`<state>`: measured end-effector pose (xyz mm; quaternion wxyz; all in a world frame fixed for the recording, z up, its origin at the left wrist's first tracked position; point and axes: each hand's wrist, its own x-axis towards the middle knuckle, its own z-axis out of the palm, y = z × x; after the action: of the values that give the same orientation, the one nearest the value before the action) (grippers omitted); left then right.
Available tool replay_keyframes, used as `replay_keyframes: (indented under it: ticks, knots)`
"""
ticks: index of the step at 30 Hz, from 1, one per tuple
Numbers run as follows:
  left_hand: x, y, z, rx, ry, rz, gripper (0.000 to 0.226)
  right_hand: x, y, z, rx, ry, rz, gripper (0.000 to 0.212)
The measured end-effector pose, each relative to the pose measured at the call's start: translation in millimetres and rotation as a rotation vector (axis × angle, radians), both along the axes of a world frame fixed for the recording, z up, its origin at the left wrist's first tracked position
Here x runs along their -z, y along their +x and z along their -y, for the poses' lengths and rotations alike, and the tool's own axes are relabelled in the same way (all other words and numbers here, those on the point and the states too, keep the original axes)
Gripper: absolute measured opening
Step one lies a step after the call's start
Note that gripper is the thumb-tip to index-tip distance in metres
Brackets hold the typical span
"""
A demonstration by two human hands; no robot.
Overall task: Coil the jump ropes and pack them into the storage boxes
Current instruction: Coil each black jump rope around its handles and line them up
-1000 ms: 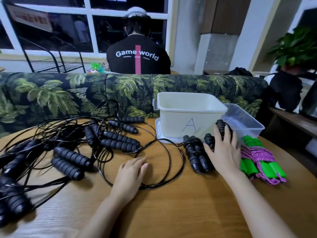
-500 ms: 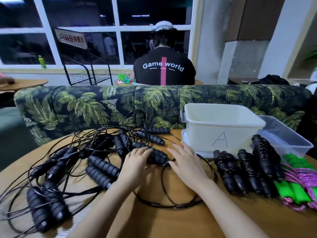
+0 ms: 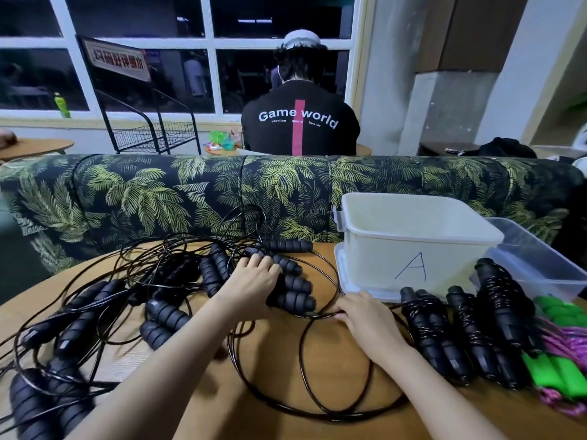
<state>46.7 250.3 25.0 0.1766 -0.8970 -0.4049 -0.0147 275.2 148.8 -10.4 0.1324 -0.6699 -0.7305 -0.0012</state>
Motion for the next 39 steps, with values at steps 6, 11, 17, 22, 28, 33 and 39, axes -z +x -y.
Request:
replay_keyframes:
  ticks: [6,11,17,22,28,33,39]
  knots:
    - [-25.1,-24.4,82.1,0.480,-0.101,0.195,0.063,-18.2,4.8,28.5,-0.008,0.113,-0.101,0.044]
    - [-5.1,-52.2,150.9,0.597,-0.082,-0.115,0.050,-15.8,-5.2,91.2,-0.102,0.147,-0.141,0.042]
    - [-2.6,-66.5,190.3,0.520,-0.104,-0.042,0.054,-3.8,-31.7,143.5,-0.228,0.070,-0.139,0.046]
    - [17.4,-36.8,241.1,-0.404,-0.476,0.425,0.100,-5.7,-49.3,146.9,-0.256,0.064,-0.121,0.057]
    - [25.3,-51.8,239.7,-0.087,-0.590,0.345,0.098,-1.8,-40.4,148.9,-0.249,0.085,-0.158,0.063]
    - [25.0,-84.7,222.6,0.072,-0.549,0.239,0.066,10.7,-13.3,173.5,-0.327,0.078,-0.121,0.046]
    - [53.9,-89.3,237.7,0.047,-0.589,0.591,0.064,18.1,-11.1,179.1,-0.348,-0.006,-0.250,0.030]
